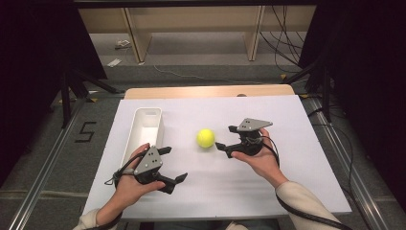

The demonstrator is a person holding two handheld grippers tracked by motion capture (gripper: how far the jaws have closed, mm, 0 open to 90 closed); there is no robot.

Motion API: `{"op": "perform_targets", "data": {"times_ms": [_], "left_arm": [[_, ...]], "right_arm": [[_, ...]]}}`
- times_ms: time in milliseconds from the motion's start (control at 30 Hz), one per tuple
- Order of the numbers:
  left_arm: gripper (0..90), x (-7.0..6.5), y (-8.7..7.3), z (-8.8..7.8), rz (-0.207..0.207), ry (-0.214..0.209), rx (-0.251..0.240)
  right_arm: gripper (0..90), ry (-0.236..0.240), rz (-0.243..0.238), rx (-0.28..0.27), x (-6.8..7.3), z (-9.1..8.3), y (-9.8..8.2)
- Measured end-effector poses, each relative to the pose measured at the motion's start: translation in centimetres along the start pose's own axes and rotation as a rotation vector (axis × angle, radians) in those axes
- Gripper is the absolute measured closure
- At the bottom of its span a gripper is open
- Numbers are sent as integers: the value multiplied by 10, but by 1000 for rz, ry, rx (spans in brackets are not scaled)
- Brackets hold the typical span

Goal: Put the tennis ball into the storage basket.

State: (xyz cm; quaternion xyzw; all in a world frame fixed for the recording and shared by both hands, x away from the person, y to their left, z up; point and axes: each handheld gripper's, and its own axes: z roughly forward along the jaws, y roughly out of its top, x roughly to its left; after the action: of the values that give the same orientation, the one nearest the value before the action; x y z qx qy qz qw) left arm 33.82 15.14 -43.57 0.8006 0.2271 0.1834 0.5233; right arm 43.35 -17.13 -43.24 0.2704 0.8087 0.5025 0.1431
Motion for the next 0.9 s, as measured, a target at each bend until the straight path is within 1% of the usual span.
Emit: {"op": "perform_targets", "data": {"times_ms": [433,733,900], "left_arm": [[8,0,0,0,0,0,0],[8,0,0,0,2,-3,1],[8,0,0,0,2,-3,2]], "right_arm": [[156,-3,7,10,-1,11,2],[156,-5,13,20,-3,19,3],[156,-7,23,26,-5,22,2]]}}
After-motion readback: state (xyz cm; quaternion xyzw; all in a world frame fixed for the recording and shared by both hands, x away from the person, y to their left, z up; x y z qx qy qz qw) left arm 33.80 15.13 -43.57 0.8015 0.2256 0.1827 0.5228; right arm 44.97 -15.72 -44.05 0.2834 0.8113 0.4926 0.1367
